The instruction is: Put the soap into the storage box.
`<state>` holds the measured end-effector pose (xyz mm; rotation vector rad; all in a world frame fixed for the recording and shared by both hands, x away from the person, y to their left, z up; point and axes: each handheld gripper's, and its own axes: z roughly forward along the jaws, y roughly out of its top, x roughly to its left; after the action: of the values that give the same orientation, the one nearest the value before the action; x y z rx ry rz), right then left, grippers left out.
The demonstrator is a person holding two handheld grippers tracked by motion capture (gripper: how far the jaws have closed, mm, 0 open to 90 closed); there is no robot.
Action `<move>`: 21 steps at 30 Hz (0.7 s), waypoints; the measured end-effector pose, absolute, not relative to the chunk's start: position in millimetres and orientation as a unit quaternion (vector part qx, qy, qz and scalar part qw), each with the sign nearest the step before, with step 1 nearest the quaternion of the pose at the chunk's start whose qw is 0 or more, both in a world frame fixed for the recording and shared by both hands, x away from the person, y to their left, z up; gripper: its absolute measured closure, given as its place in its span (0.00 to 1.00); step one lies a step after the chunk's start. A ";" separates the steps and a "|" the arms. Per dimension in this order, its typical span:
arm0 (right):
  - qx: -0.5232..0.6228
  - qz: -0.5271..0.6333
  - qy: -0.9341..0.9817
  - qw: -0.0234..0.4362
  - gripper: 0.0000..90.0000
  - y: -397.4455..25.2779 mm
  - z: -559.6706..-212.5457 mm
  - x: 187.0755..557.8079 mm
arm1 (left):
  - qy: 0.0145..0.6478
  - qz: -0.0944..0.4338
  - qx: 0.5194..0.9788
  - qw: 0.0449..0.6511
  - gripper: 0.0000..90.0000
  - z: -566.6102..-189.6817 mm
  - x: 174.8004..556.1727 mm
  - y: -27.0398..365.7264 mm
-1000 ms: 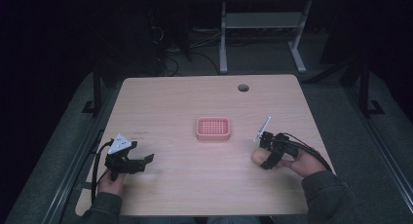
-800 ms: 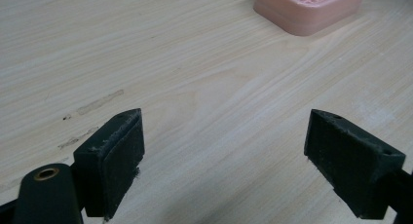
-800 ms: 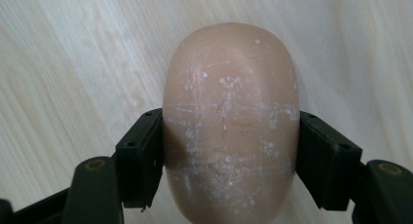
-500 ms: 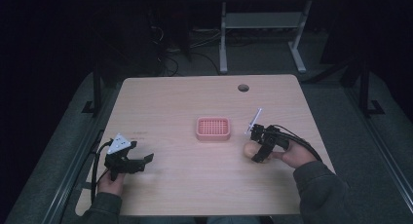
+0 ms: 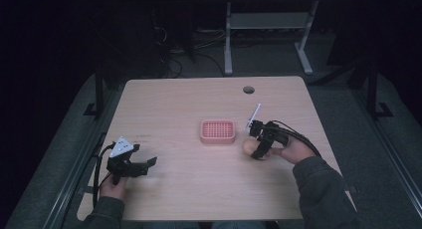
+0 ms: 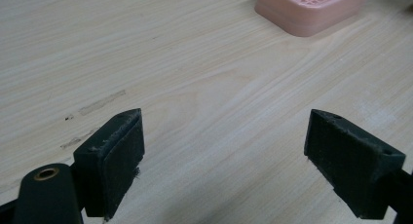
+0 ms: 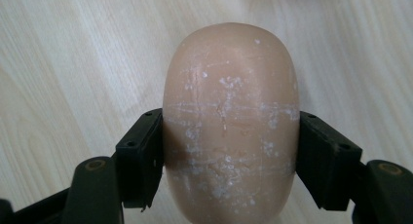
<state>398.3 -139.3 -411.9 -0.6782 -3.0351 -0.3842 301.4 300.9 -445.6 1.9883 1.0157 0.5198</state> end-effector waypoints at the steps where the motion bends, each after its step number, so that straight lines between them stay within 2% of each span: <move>1: -0.213 -0.125 -0.969 0.004 0.36 -138.3 -411.2 399.7 | 0.404 0.207 0.790 0.412 0.16 -445.5 301.4 300.9; 21: -0.193 -0.138 -0.971 0.005 0.35 -114.3 -395.8 420.7 | 0.408 0.206 0.788 0.413 0.16 -444.8 301.7 299.8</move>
<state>420.7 -114.3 -395.8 -0.6055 -3.0414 -0.4329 301.7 299.8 -444.8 1.9803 1.0267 0.5181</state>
